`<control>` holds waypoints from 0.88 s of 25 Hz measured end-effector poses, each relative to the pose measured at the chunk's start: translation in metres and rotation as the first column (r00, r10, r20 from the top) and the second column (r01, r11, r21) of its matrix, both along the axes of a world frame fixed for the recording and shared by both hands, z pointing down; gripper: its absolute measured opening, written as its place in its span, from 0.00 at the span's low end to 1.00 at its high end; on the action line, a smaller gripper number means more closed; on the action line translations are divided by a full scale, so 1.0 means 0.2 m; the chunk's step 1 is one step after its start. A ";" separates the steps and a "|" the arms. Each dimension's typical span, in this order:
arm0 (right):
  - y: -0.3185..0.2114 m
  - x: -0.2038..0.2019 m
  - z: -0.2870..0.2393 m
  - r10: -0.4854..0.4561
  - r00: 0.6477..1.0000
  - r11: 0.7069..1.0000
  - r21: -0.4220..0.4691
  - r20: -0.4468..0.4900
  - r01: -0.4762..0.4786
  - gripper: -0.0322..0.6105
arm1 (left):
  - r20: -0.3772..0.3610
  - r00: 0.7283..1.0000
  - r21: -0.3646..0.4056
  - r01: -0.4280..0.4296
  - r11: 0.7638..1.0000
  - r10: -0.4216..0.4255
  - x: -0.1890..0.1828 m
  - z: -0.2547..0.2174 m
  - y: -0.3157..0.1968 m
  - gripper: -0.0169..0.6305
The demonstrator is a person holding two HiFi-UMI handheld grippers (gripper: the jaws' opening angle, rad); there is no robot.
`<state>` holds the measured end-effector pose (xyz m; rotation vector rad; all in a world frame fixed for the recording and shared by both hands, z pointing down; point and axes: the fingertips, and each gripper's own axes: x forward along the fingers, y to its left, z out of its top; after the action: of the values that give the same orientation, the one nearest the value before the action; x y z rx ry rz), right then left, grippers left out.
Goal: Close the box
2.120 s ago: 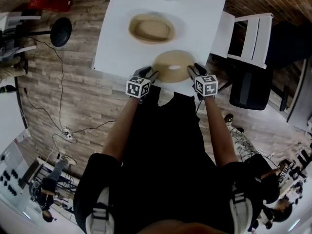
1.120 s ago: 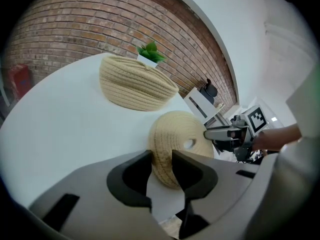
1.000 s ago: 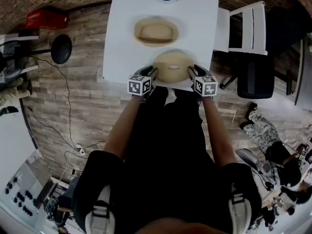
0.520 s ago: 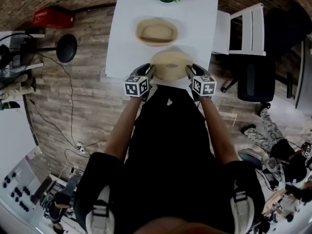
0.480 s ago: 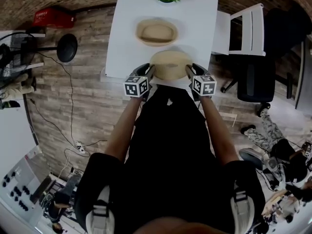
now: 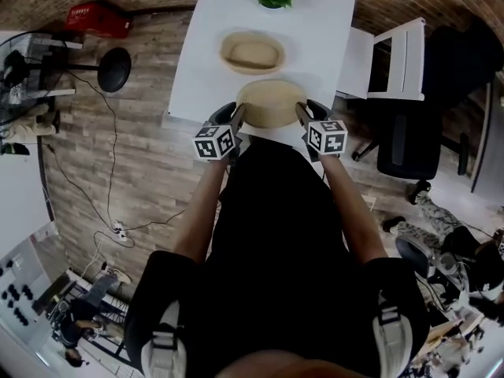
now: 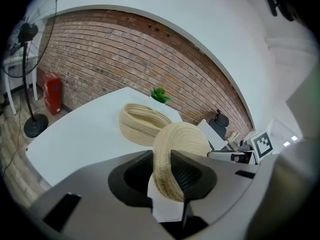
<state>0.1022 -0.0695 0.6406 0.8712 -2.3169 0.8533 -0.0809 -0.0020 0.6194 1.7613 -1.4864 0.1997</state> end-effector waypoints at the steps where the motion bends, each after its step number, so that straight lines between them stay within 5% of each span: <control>1: 0.00 0.00 -0.01 -0.003 1.000 1.000 0.011 0.002 0.003 0.26 | 0.003 1.000 0.007 0.011 1.000 -0.011 0.00 -0.01 0.00 0.21; 9: -0.06 -0.07 -0.06 0.018 1.000 0.999 0.039 0.013 -0.018 0.26 | 0.086 0.996 0.036 -0.021 0.999 0.018 -0.06 -0.06 -0.05 0.21; 22: -0.27 -0.33 -0.07 0.115 0.993 0.992 0.052 0.020 -0.116 0.26 | 0.077 0.993 0.052 -0.099 0.994 0.094 -0.35 -0.08 -0.34 0.21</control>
<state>0.0357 -0.1244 0.6257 1.0329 -2.3317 0.8530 -0.1513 -0.0700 0.6040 1.8904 -1.4731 0.2791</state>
